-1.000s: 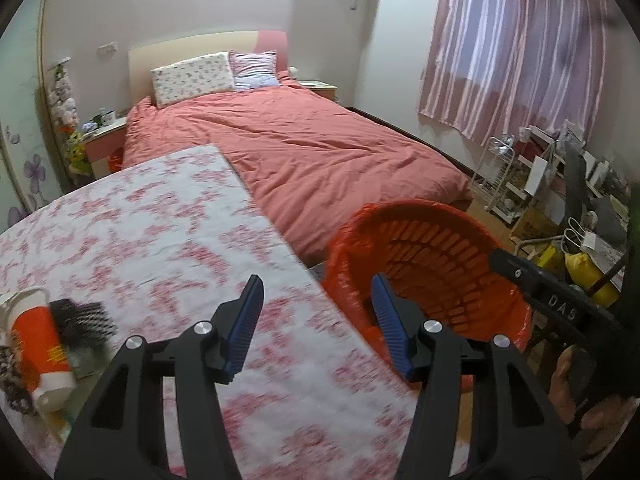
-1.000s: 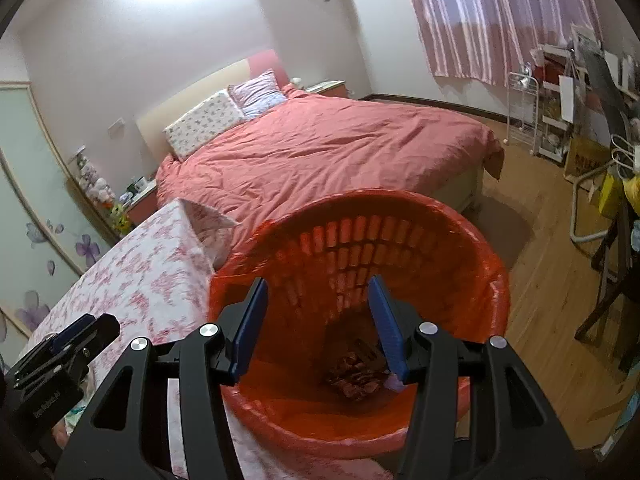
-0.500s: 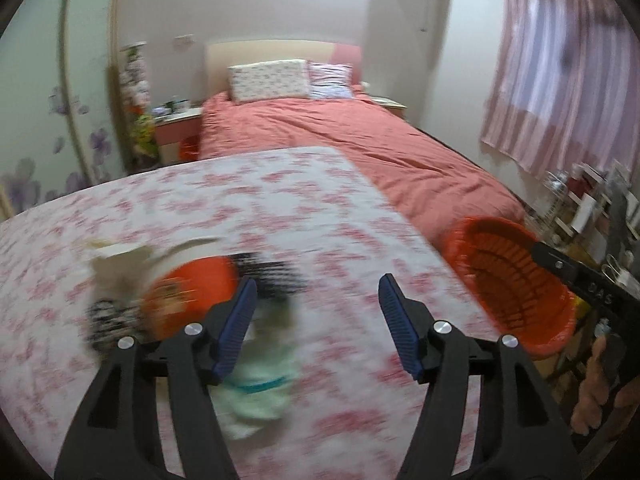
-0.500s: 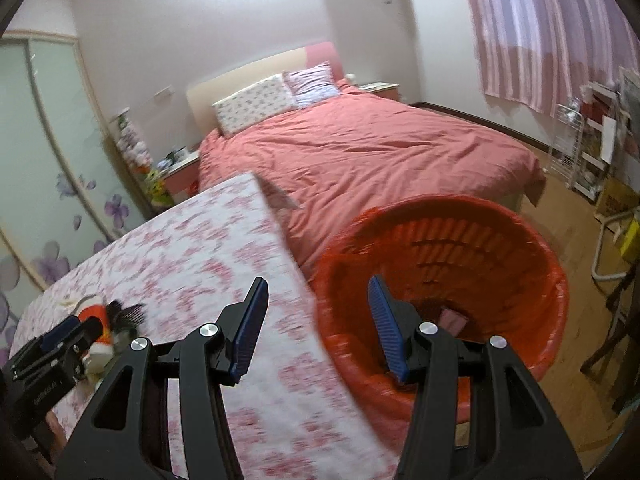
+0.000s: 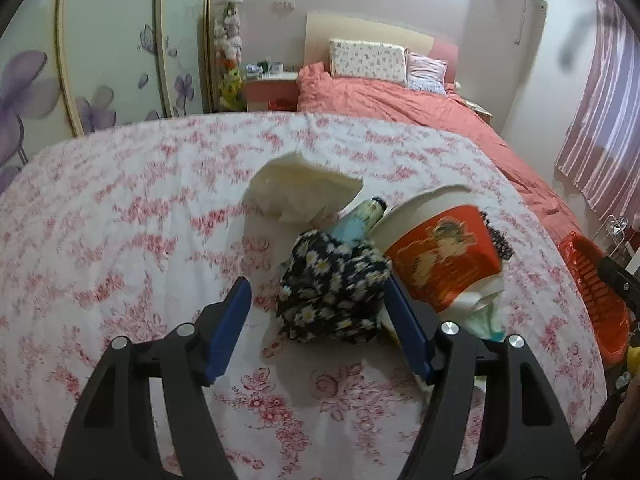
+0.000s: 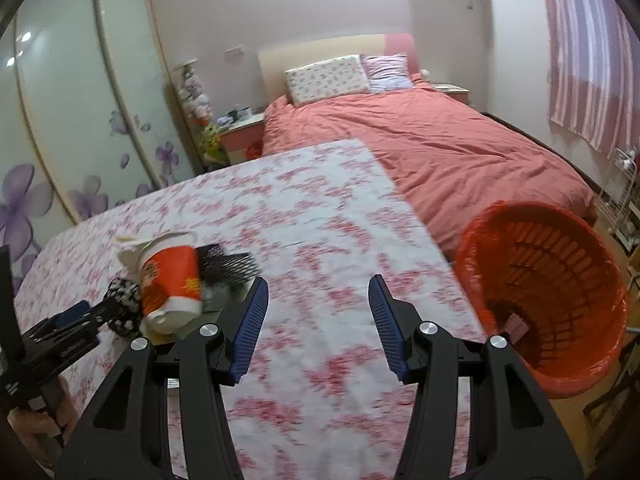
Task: Collect trash
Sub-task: 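Grasp the black floral cloth with the left gripper while the right returns to the bed, then grasp the red paper cup with the right gripper and lift it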
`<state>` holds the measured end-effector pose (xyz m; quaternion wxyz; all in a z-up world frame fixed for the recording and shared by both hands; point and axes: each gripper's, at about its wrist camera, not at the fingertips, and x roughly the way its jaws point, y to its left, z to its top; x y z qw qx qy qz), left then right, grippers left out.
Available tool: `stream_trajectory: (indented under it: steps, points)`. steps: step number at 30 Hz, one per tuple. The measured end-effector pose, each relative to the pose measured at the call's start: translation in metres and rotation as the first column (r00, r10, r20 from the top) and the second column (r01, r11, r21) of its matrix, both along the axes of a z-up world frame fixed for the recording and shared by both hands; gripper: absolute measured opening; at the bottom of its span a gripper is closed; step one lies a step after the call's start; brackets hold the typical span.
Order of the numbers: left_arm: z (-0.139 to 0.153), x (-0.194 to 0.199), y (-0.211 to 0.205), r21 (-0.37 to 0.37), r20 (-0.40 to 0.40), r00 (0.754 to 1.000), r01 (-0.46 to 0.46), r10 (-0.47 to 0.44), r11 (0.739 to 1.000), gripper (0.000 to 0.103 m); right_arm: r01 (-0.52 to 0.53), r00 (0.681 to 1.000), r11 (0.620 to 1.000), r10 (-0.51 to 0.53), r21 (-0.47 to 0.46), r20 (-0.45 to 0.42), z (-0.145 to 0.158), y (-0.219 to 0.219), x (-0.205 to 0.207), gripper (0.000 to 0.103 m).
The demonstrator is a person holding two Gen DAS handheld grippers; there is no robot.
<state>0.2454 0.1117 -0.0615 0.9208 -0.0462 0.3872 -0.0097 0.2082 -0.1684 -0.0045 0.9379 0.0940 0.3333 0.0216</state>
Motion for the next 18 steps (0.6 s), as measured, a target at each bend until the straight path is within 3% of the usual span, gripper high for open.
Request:
stream_trajectory:
  steps: [6, 9, 11, 13, 18]
  points:
    - [-0.010, 0.012, -0.006, -0.009, -0.013, 0.999, 0.034, -0.034, 0.999, 0.065, -0.031, 0.999, 0.999, 0.031, -0.025, -0.018, -0.001, 0.020, 0.003, 0.053]
    - [-0.019, 0.023, -0.007, -0.017, -0.051, 0.998, 0.037, -0.038, 0.999, 0.046, -0.041, 0.999, 0.999, 0.040, -0.031, -0.024, -0.002, 0.028, 0.004, 0.053]
    - [-0.024, 0.026, -0.003, -0.027, -0.068, 0.997, 0.033, -0.035, 0.999, 0.028, -0.054, 0.998, 0.998, 0.053, -0.032, -0.027, -0.003, 0.035, 0.005, 0.053]
    - [-0.023, 0.023, 0.003, -0.036, -0.060, 0.998, 0.027, -0.029, 0.999, 0.022, -0.067, 0.997, 0.997, 0.066, -0.032, -0.029, -0.004, 0.041, 0.007, 0.053]
    - [-0.008, 0.014, 0.032, 0.005, -0.005, 0.999, -0.033, 0.033, 0.999, 0.021, -0.126, 0.992, 0.992, 0.126, -0.029, -0.028, -0.005, 0.065, 0.012, 0.053]
